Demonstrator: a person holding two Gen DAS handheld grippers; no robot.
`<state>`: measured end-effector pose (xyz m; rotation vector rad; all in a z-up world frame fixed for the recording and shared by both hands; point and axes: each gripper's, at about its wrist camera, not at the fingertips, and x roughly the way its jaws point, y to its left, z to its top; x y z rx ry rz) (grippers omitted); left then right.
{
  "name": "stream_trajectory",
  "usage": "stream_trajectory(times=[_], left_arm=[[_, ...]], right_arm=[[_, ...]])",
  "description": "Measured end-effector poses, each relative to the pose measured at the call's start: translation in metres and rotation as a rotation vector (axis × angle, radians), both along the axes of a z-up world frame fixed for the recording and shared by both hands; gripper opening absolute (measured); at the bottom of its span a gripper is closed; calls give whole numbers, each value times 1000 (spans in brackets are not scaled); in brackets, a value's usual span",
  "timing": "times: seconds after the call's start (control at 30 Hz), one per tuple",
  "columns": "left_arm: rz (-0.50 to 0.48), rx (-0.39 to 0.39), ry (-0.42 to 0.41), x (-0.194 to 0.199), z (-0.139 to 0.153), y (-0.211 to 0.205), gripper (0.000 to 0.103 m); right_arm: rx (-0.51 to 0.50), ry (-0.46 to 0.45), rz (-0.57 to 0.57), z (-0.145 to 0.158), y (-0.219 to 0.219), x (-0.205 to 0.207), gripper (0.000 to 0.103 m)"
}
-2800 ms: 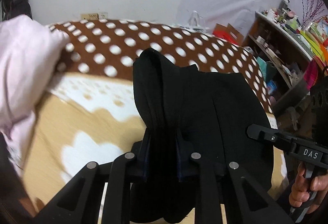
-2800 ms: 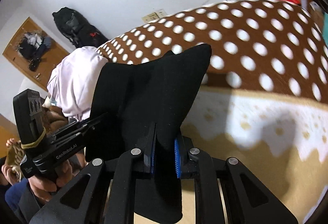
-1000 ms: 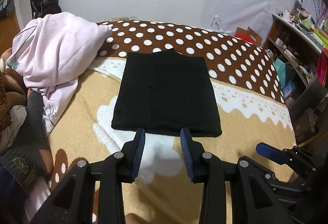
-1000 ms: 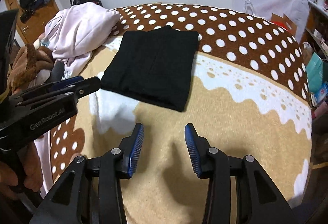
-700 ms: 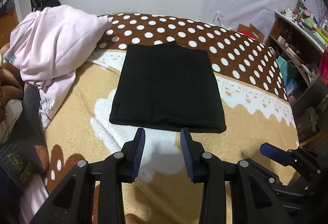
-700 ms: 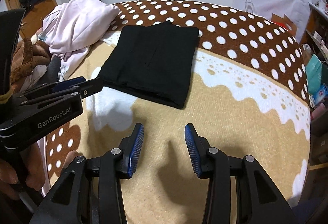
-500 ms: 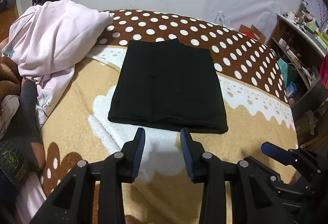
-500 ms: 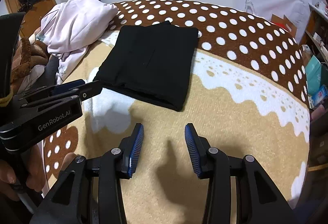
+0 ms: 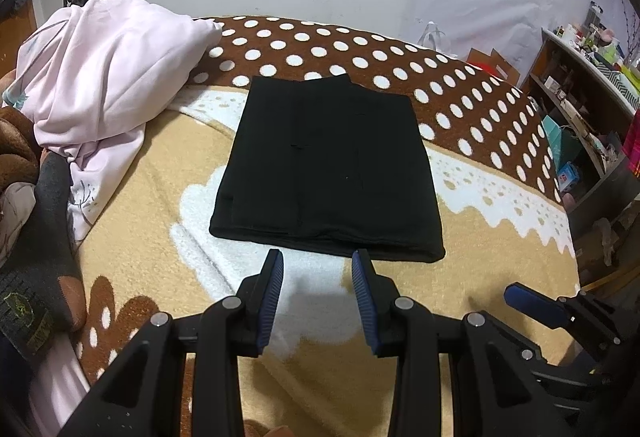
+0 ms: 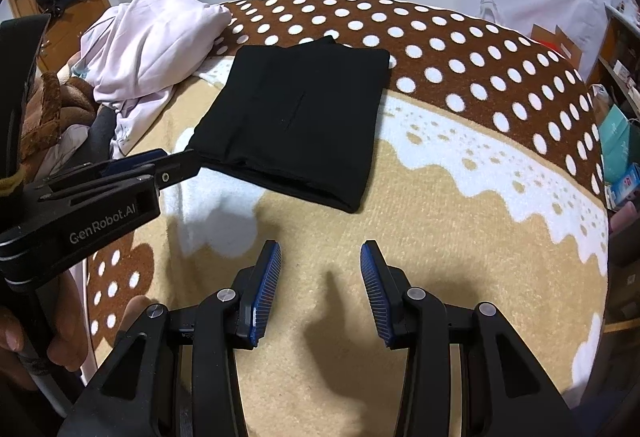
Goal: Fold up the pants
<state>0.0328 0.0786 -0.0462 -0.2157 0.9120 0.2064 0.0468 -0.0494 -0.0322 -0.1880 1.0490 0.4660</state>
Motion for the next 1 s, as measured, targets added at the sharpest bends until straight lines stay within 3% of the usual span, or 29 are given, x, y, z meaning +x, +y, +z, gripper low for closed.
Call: stream_trajectory(times=[1.0], left_arm=[[-10,47,23,2,-1,-6,38]], right_arm=[[4,1,7,-1,3,-2,43]])
